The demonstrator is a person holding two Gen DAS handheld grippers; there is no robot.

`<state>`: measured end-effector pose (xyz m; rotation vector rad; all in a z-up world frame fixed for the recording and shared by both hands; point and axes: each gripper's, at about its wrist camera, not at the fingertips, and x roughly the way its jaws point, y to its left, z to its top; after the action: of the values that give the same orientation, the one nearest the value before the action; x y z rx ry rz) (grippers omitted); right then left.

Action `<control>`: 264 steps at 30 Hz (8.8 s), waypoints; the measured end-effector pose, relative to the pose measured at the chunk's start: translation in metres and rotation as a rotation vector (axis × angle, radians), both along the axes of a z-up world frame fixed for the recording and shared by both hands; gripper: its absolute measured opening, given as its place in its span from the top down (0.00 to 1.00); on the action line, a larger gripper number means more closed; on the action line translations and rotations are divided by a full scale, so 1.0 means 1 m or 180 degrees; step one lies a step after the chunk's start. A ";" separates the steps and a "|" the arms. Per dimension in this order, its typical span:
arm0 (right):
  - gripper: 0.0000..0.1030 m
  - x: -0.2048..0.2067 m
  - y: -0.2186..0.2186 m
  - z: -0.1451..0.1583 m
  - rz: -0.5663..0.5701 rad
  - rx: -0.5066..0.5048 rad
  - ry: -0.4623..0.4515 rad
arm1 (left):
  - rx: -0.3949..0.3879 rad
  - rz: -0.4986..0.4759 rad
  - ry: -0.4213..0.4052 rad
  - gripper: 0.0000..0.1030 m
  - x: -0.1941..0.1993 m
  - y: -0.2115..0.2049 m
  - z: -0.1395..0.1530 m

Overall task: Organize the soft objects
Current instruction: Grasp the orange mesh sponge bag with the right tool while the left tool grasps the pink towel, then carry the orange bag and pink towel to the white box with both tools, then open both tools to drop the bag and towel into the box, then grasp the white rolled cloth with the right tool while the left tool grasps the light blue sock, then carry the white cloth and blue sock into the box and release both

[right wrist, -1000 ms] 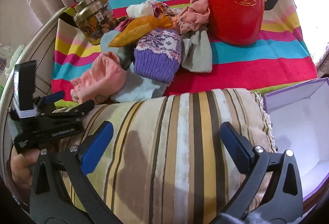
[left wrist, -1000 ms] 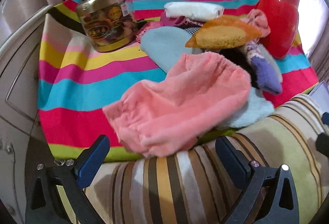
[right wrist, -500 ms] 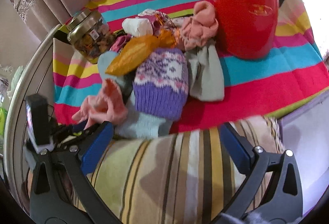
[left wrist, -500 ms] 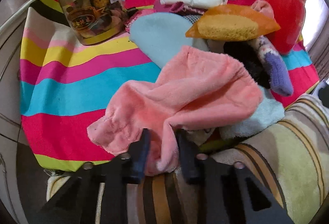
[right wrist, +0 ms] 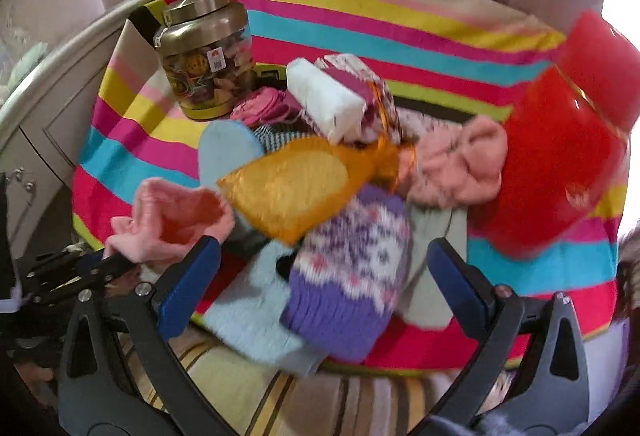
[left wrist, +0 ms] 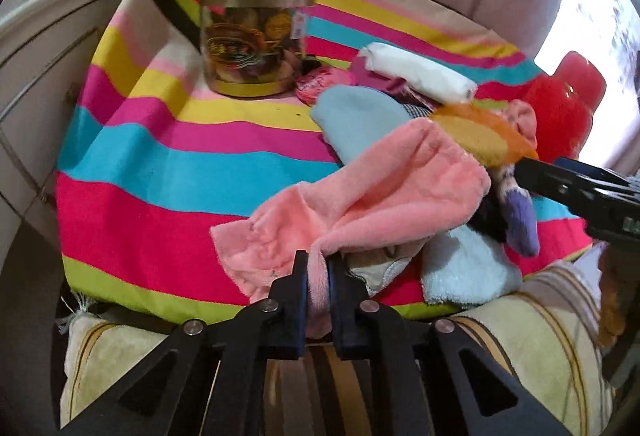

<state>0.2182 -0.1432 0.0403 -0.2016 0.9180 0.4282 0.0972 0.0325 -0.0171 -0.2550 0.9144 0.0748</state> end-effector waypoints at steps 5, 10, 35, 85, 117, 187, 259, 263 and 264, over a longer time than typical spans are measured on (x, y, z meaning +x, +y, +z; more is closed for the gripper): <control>0.00 0.014 0.016 -0.004 0.0116 -0.0145 0.0028 | -0.0082 0.0023 0.0002 0.90 0.001 0.003 -0.002; 0.00 0.021 0.039 -0.016 0.0234 -0.0445 -0.0037 | -0.0113 0.0038 -0.0010 0.90 -0.004 0.005 -0.002; 0.20 -0.001 -0.017 0.017 -0.0058 0.0163 -0.0163 | 0.0009 0.0121 -0.0642 0.96 -0.033 -0.001 0.041; 0.20 -0.095 -0.396 -0.024 -0.1881 -0.0339 -0.0041 | 0.0050 -0.0831 -0.0228 0.97 -0.006 -0.157 0.102; 0.18 -0.122 -0.473 -0.014 -0.2479 -0.0172 -0.0001 | -0.0700 -0.3125 -0.0111 0.28 0.008 -0.440 0.111; 0.12 0.064 0.009 0.028 0.0363 -0.0352 -0.0649 | -0.1005 0.0518 0.0161 0.54 0.123 -0.007 -0.022; 0.65 -0.082 -0.356 0.006 -0.1517 -0.0281 -0.0138 | -0.1158 -0.1043 -0.0726 0.74 0.027 -0.184 0.089; 0.65 -0.087 -0.378 -0.005 -0.1650 -0.0399 -0.0076 | -0.1141 -0.1446 -0.0492 0.74 0.023 -0.239 0.083; 0.65 -0.088 -0.385 -0.008 -0.1690 -0.0427 -0.0066 | -0.1098 -0.1527 -0.0454 0.74 0.022 -0.250 0.082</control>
<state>0.1305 -0.5279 0.0321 -0.0777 0.9399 -0.1265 0.1193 -0.2176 0.0650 -0.3490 0.8222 -0.5423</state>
